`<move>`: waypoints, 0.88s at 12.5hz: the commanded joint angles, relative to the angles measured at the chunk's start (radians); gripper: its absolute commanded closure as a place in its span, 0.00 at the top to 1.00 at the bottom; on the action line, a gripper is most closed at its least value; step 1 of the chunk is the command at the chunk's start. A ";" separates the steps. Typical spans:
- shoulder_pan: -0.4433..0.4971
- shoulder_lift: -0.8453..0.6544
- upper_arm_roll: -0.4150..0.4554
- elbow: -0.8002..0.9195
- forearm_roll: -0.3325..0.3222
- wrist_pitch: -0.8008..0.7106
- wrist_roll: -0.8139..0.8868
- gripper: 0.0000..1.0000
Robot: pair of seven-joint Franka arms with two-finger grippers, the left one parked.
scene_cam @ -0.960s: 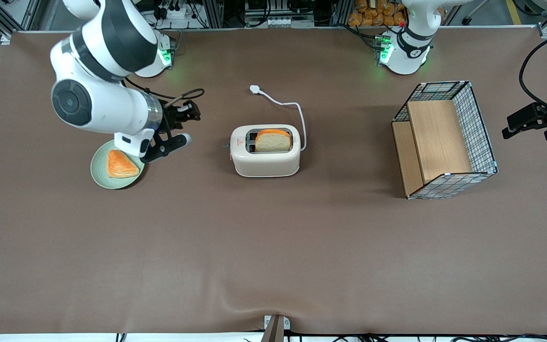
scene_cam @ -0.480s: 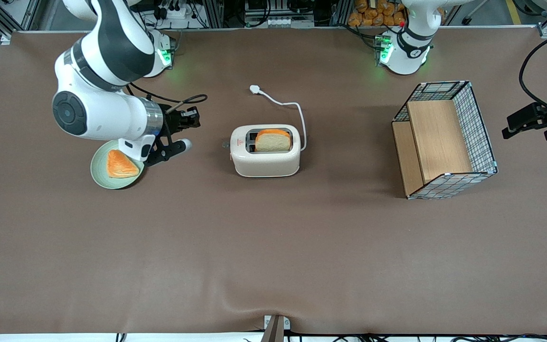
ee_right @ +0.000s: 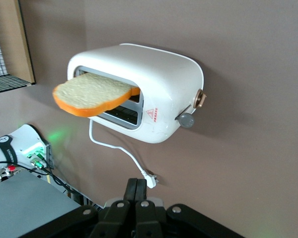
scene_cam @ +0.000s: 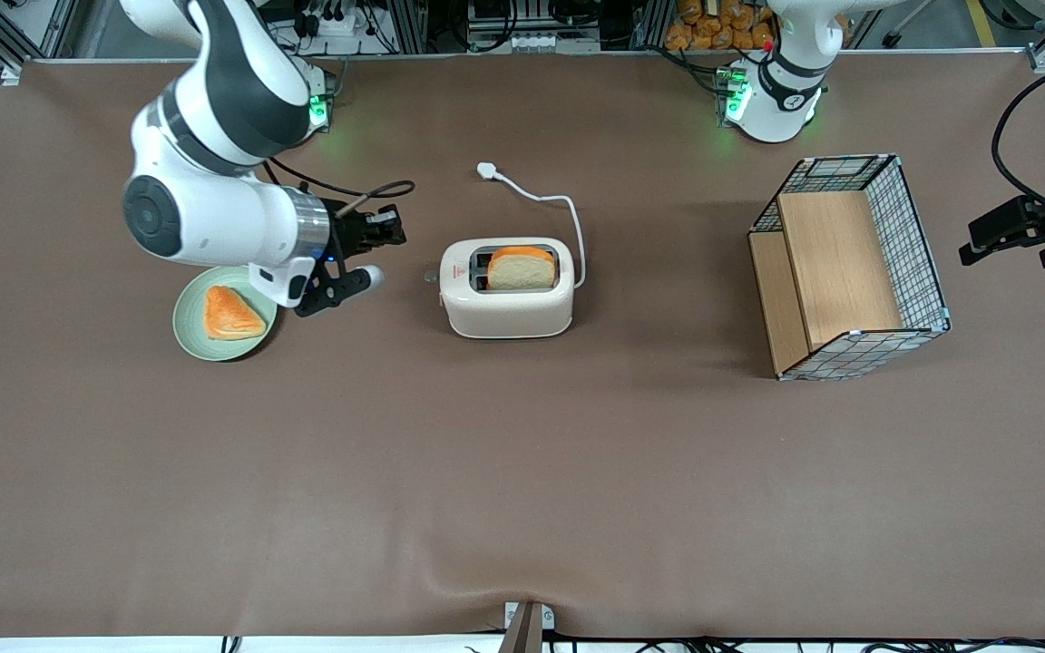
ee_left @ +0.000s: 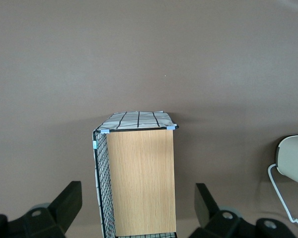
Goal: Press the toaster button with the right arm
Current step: 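Lower the right gripper beside the toaster, aligning with the lever, then press the toaster's side lever down with the right gripper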
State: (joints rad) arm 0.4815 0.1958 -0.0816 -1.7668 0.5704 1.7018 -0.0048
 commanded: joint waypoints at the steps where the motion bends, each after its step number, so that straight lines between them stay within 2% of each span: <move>1: 0.006 -0.016 -0.004 -0.054 0.031 0.062 -0.003 0.00; 3: 0.011 -0.010 -0.004 -0.068 0.032 0.088 -0.004 0.00; 6: 0.054 0.004 -0.001 -0.158 0.043 0.269 -0.011 0.00; 8: 0.057 0.010 -0.003 -0.210 0.123 0.306 -0.061 0.00; 11: 0.043 0.056 -0.003 -0.221 0.190 0.315 -0.118 0.00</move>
State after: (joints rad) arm 0.5337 0.2384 -0.0826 -1.9724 0.6999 2.0048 -0.0691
